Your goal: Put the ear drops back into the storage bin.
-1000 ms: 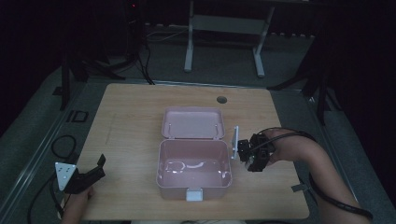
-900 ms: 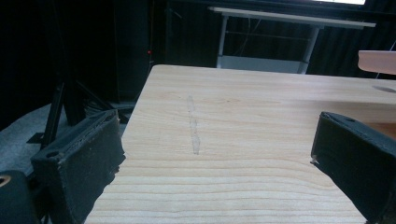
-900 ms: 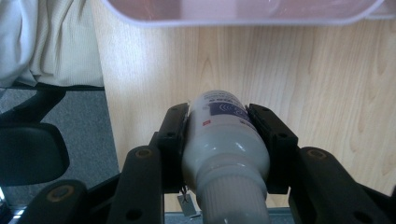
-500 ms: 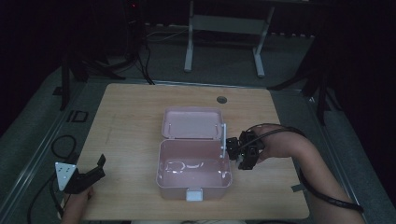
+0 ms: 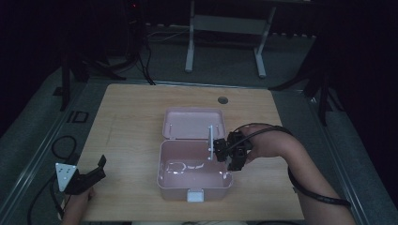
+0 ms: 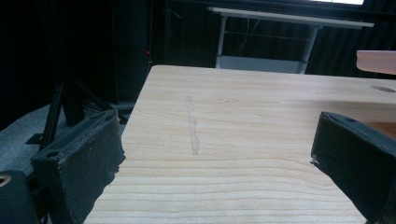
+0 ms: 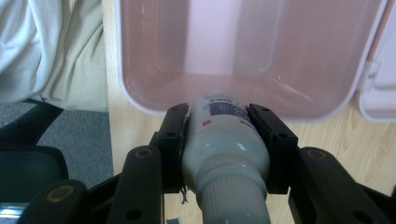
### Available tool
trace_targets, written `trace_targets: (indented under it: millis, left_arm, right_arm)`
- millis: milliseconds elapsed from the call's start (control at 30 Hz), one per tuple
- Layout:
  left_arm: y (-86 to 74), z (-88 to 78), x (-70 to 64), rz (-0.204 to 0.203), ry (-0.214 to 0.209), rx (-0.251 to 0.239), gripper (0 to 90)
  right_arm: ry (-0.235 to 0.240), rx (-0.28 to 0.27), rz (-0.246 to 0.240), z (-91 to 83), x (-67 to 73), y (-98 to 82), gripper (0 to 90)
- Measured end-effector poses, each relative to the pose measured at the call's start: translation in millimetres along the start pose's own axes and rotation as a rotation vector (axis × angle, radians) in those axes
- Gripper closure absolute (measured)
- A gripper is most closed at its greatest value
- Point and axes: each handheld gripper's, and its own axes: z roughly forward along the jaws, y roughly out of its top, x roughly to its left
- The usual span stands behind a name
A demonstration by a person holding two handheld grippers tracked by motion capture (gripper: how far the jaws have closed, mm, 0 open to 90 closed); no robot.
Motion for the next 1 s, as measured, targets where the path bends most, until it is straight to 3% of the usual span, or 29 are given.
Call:
trace_targets:
  millis: [500,700,1000]
  left_arm:
    - [0.0,0.0,0.0,0.001,-0.002,0.001,2.3]
    - [0.1,0.1,-0.3,0.003,-0.004,0.003,2.4]
    - [0.0,0.3,-0.3,0.002,-0.004,0.001,2.3]
  right_arm:
    - [0.030,0.008,-0.049,13.2,-0.7,24.5,59.5]
    - [0.062,0.006,-0.051,34.1,-1.8,30.4,59.5]
    - [0.092,0.048,-0.085,64.4,-0.6,40.8,59.5]
